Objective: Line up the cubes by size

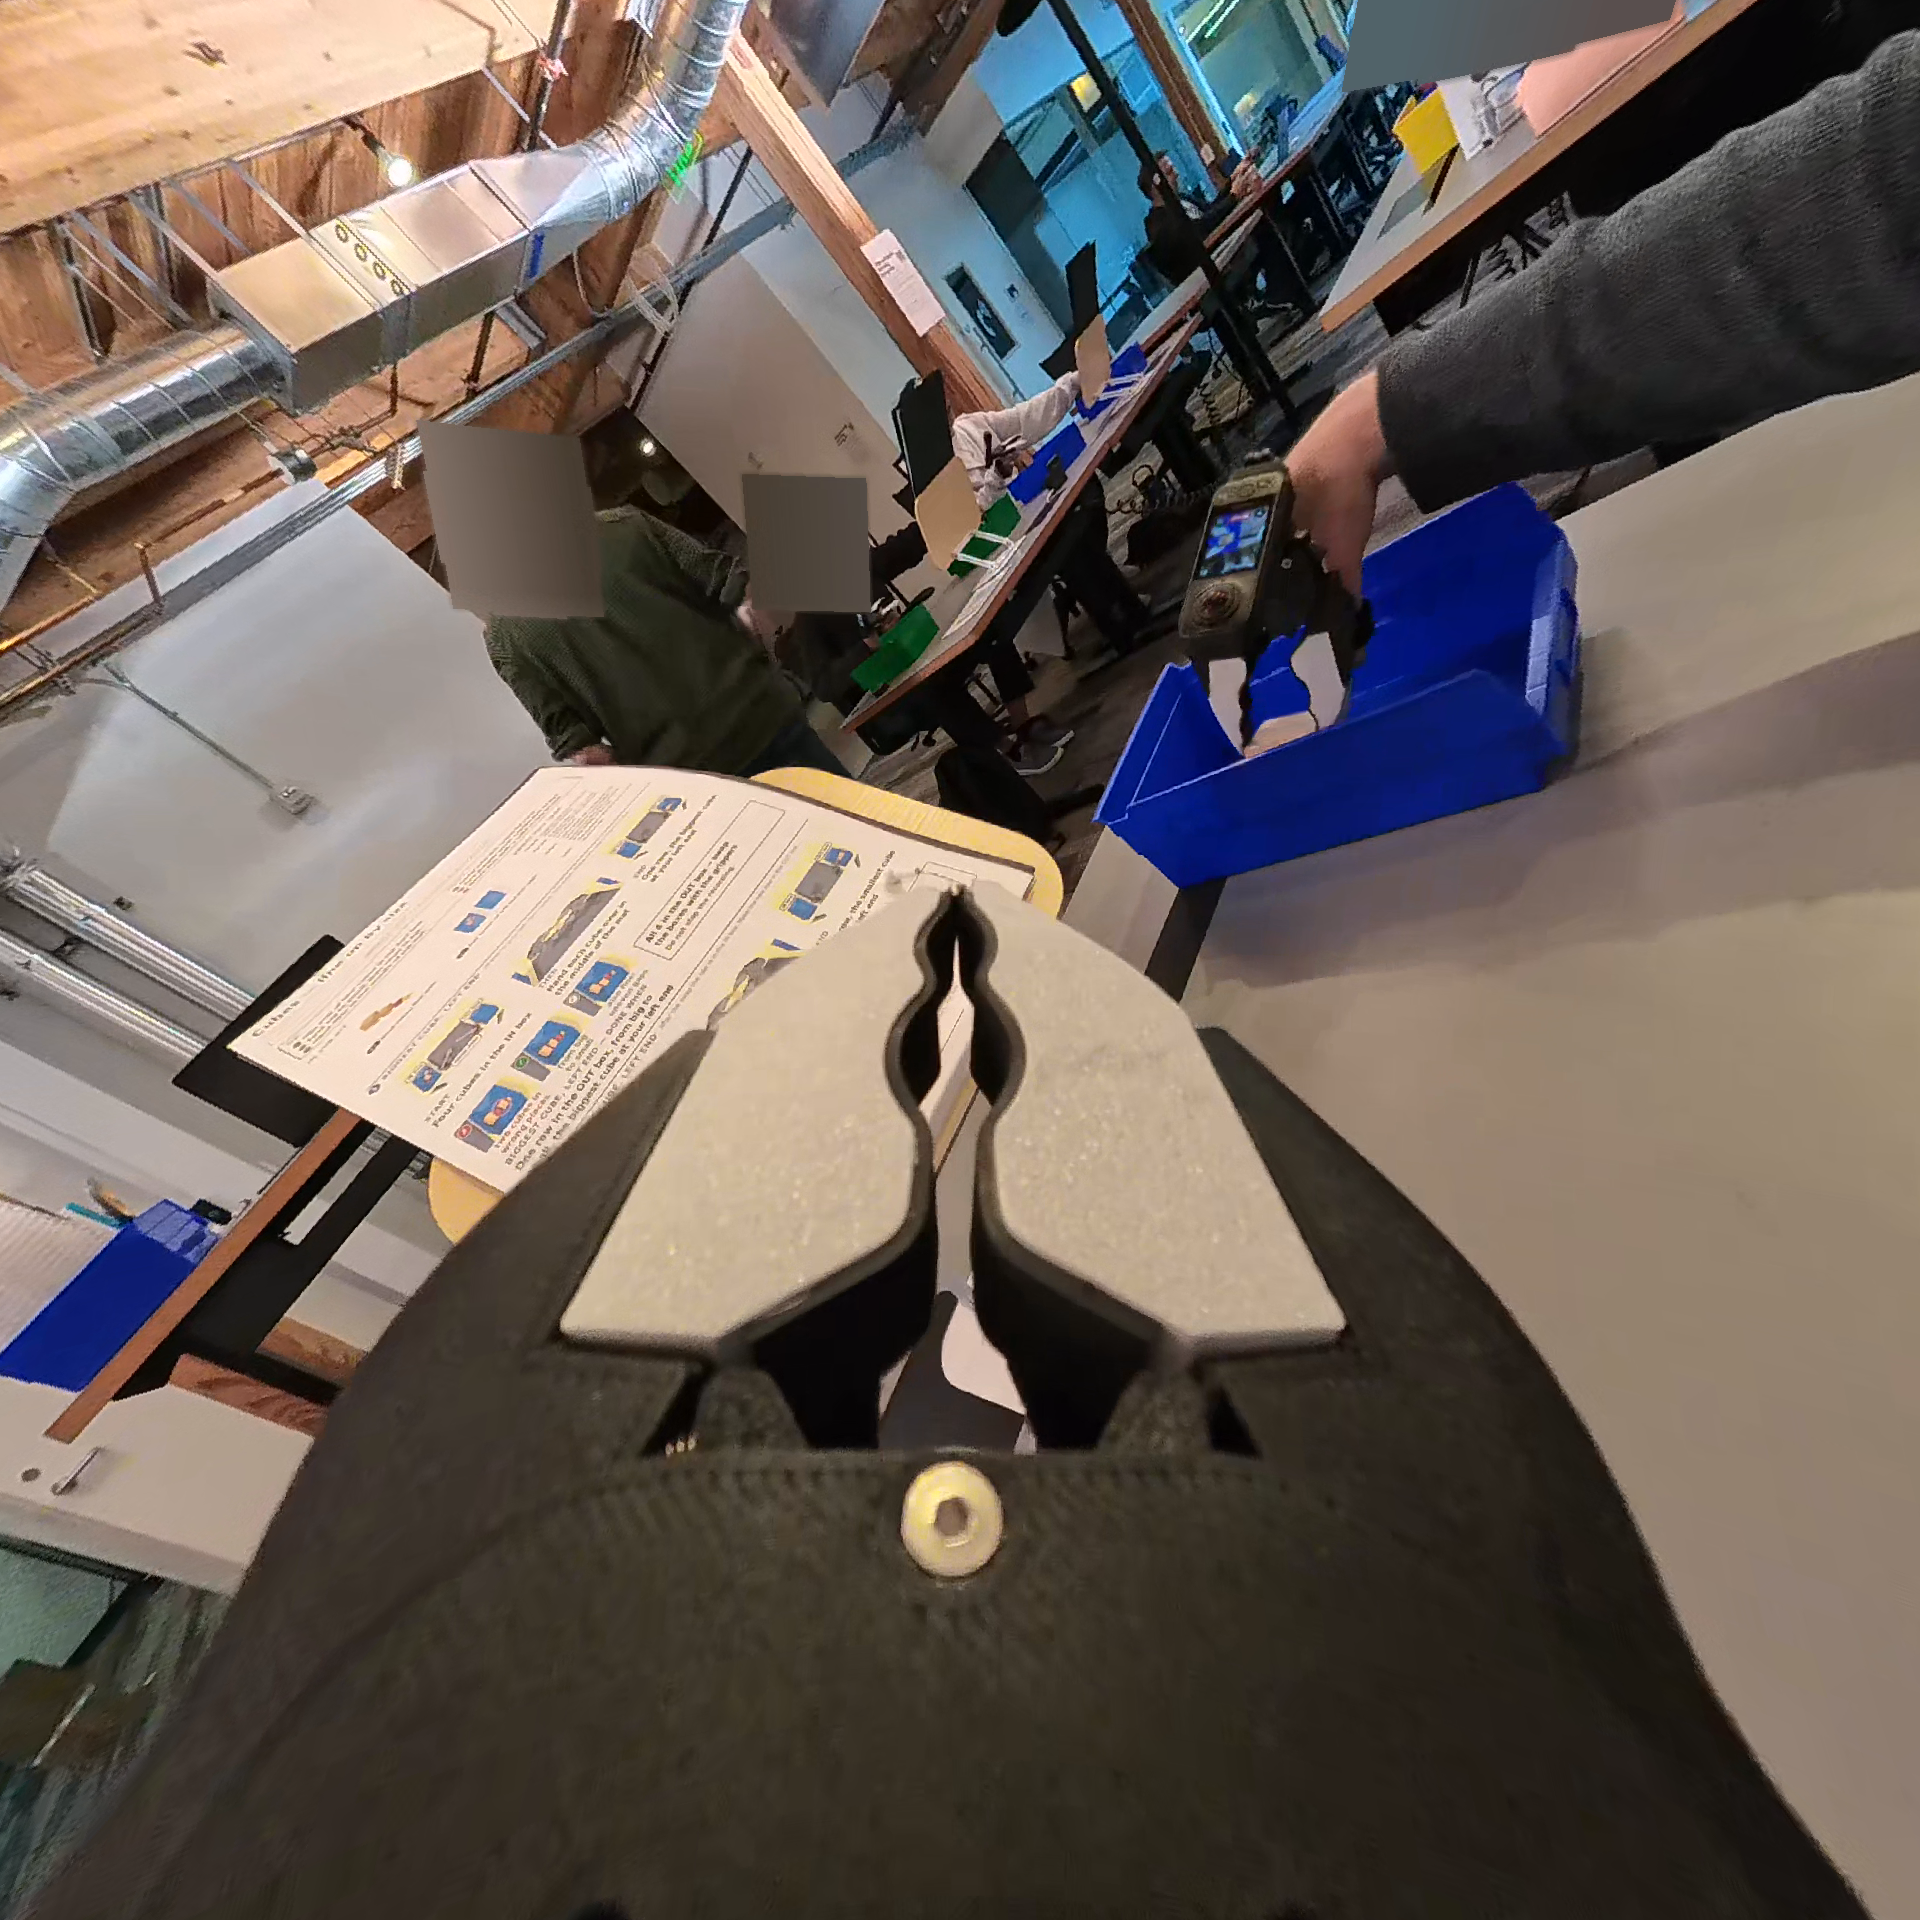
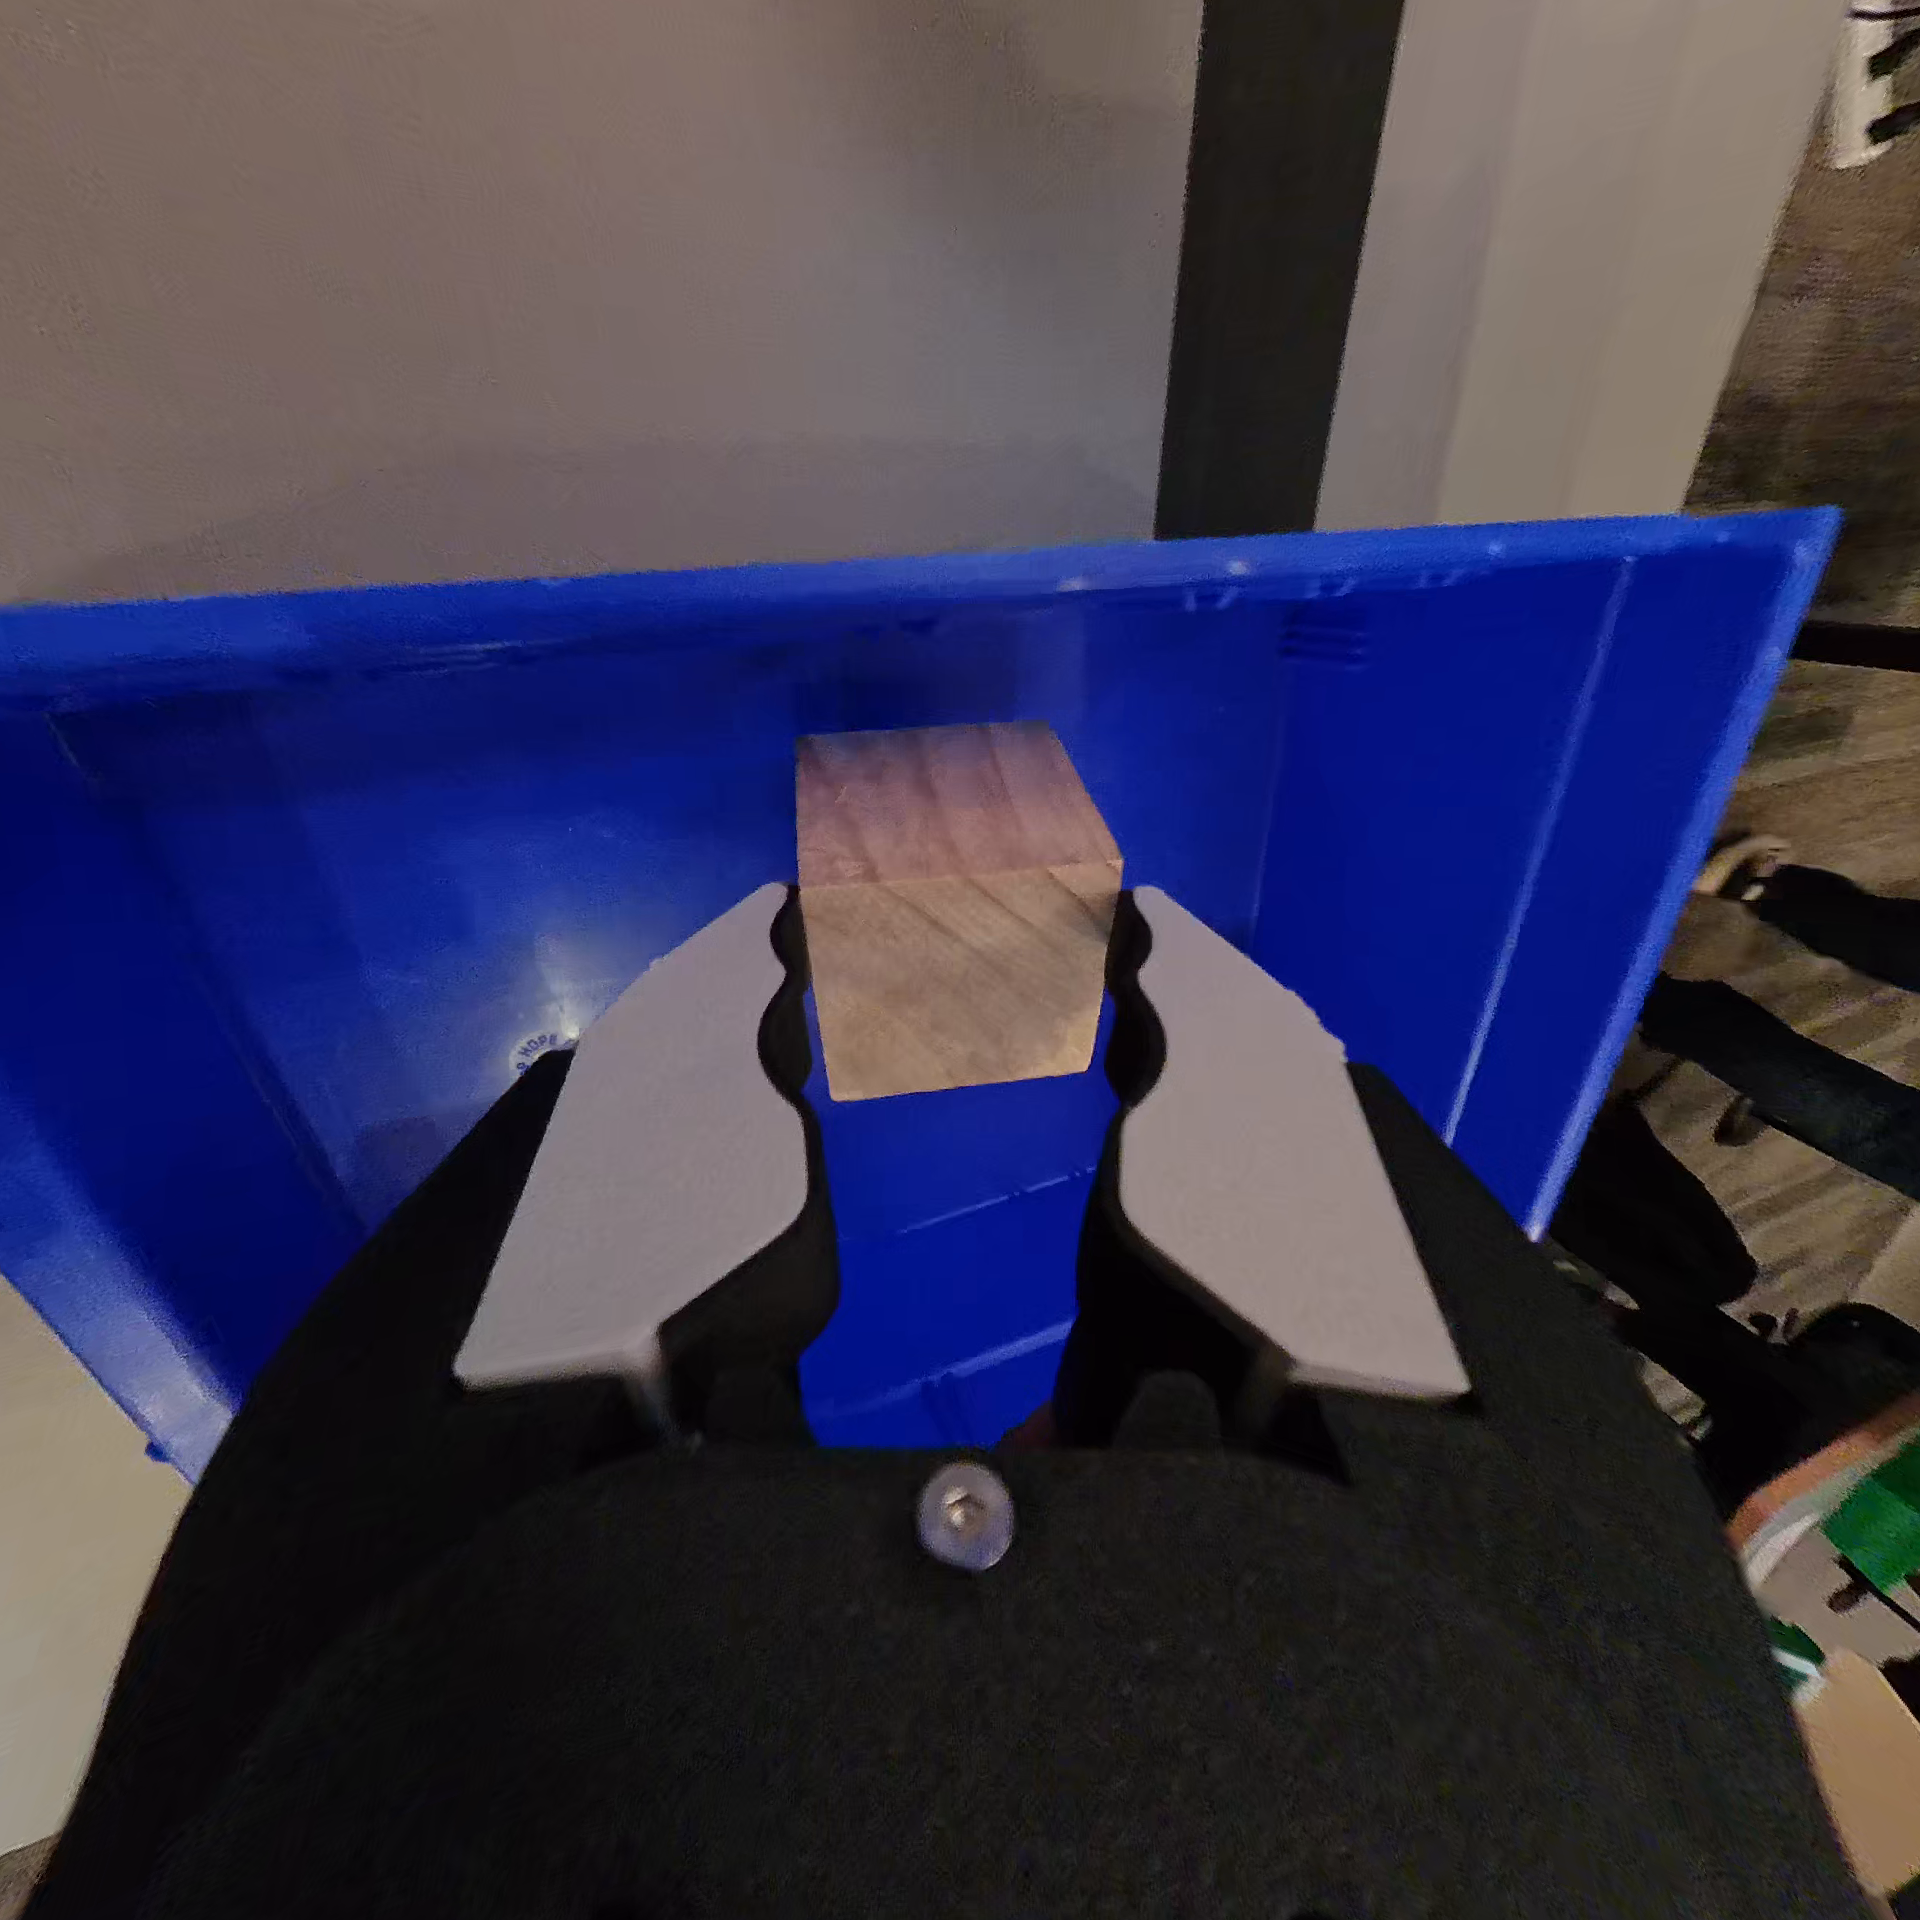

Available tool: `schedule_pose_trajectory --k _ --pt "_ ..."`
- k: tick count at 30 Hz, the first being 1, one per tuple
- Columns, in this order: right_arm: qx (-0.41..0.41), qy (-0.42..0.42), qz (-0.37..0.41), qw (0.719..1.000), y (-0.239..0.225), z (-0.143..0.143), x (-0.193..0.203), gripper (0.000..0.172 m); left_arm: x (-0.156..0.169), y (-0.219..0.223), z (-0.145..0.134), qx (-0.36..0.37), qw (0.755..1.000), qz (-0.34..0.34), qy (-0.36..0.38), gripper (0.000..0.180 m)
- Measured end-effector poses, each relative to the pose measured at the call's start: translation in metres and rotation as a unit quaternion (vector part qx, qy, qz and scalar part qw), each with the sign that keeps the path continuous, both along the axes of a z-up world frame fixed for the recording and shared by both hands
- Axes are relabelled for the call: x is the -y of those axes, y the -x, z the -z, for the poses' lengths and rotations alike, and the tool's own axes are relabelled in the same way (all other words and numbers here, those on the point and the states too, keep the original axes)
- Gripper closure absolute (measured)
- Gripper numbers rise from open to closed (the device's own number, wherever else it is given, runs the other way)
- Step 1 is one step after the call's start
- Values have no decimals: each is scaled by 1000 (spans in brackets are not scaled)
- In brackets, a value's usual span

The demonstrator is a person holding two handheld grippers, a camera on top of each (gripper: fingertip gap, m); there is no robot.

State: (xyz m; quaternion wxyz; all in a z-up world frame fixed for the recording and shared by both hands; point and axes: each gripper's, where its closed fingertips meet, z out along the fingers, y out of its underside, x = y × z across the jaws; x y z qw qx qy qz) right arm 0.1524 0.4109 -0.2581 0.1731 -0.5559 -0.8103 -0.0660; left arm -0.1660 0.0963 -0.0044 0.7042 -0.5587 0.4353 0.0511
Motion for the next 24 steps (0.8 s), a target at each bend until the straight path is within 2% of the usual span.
schedule_pose_trajectory --k 7,24 --pt "23 30 -4 999 6 17 2 116 -5 -1 6 -8 1000 -3 8 180" --pt "30 51 0 998 15 24 2 117 -8 -6 13 -21 1000 2 18 180"
